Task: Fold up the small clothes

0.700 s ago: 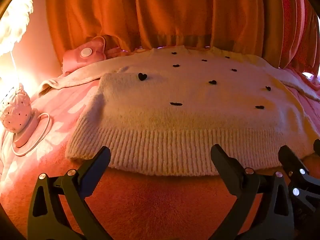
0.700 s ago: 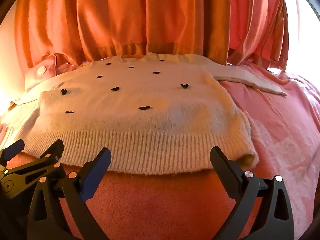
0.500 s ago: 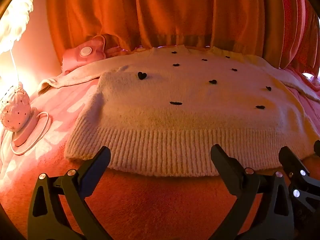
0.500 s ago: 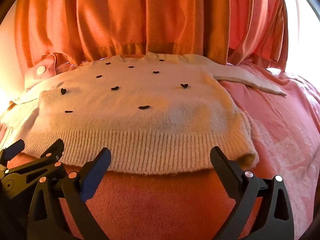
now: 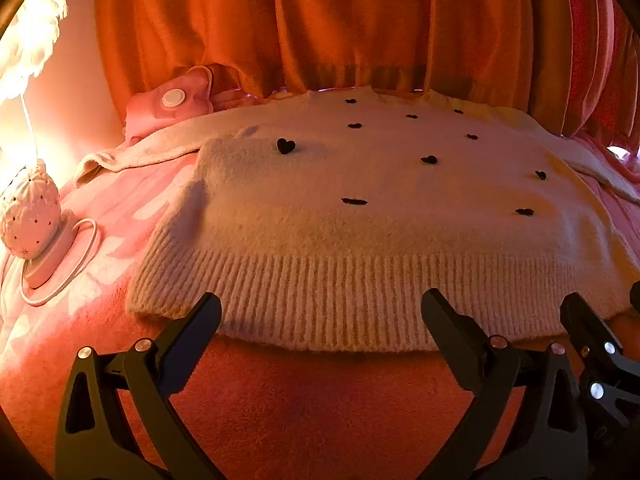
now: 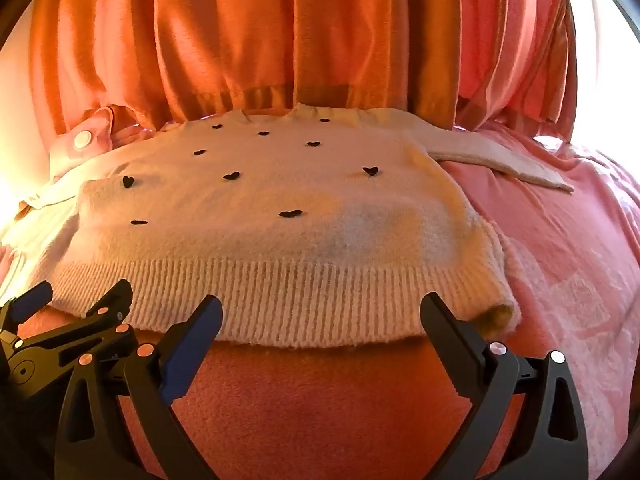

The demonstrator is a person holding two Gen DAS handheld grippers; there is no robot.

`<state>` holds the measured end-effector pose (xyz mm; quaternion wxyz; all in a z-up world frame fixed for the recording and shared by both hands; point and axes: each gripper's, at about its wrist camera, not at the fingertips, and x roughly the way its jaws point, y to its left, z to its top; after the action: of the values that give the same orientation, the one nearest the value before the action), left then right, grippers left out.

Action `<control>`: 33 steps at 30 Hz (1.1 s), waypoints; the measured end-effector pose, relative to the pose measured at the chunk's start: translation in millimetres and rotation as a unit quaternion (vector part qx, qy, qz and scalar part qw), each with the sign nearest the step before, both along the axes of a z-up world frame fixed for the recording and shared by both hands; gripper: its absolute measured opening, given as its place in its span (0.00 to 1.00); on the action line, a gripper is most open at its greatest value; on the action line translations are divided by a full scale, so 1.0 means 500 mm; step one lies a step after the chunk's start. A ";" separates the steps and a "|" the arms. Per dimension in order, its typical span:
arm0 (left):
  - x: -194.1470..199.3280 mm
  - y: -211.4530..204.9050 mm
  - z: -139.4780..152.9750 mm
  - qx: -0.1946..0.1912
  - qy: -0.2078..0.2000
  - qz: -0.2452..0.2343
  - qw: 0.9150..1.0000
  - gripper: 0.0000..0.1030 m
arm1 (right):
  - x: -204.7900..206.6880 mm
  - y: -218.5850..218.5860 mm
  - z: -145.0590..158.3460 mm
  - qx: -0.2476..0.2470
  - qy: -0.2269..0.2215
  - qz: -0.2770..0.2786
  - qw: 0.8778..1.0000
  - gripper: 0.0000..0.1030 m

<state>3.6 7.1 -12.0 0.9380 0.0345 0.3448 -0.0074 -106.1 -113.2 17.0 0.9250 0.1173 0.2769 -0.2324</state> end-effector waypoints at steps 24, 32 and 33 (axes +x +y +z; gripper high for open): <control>0.004 -0.003 -0.005 0.005 0.003 0.003 1.000 0.95 | 0.000 0.003 0.002 -0.002 0.001 0.001 1.000 0.95; 0.006 -0.001 -0.003 0.004 0.003 0.003 1.000 0.95 | 0.001 0.004 0.002 -0.002 0.001 0.002 1.000 0.95; 0.007 0.000 -0.003 0.005 0.003 0.003 1.000 0.95 | 0.000 0.004 0.002 -0.002 0.000 0.002 1.000 0.95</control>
<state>7.0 7.1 -13.3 0.9369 0.0378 0.3477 -0.0033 -105.9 -111.3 18.0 0.9254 0.1152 0.2772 -0.2313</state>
